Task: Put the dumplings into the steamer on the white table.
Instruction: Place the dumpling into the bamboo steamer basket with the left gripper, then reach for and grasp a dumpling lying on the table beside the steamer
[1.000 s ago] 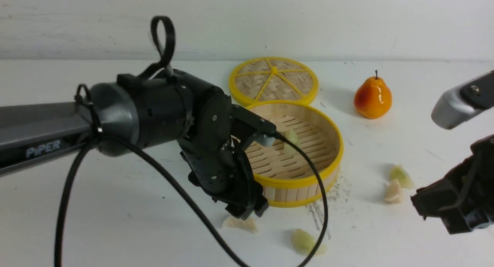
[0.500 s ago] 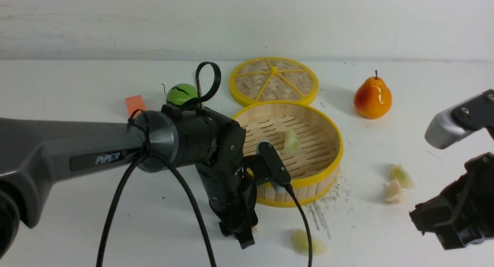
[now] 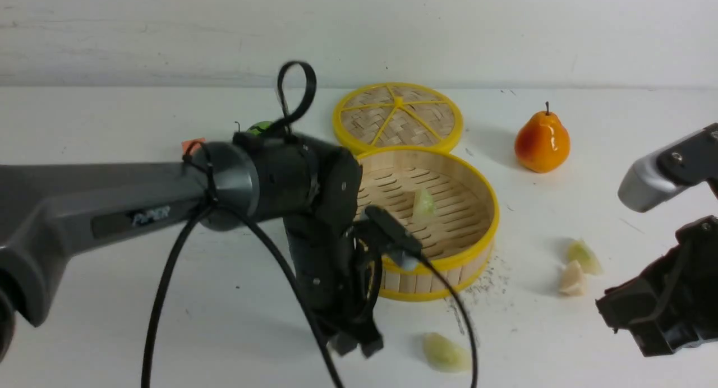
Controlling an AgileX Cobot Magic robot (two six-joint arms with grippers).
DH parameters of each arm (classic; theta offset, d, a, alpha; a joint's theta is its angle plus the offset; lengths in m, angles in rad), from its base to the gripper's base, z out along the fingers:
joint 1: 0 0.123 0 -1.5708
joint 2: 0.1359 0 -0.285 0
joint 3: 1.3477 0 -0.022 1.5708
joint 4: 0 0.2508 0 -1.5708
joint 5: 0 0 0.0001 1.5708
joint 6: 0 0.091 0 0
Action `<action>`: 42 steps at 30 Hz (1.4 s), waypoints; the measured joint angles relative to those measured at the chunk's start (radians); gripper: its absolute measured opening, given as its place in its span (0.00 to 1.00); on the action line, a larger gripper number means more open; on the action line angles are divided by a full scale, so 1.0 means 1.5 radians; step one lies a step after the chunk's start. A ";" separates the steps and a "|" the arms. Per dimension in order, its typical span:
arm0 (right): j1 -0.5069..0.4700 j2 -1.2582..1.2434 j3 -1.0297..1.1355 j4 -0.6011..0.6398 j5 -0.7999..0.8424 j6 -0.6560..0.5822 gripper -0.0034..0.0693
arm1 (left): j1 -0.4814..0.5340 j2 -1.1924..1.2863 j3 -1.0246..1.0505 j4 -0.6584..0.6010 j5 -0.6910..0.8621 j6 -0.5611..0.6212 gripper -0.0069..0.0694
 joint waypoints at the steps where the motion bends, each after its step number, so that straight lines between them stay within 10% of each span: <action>1: 0.000 0.000 0.000 -0.002 0.000 -0.001 0.18 | 0.001 -0.005 -0.022 0.000 0.003 -0.027 0.31; 16: 0.000 0.000 0.001 -0.005 -0.007 -0.001 0.18 | 0.065 0.150 -0.357 -0.029 -0.095 -0.371 0.31; 28: 0.000 0.000 0.001 -0.005 -0.002 -0.001 0.19 | 0.066 0.262 -0.382 -0.025 -0.180 -0.400 0.43; 35: 0.001 0.000 0.001 -0.005 -0.002 -0.001 0.19 | 0.066 0.234 -0.489 0.012 0.028 -0.388 0.70; 42: 0.102 0.055 -0.044 -0.045 0.035 -0.001 0.04 | 0.066 0.123 -0.592 0.051 0.156 -0.323 0.59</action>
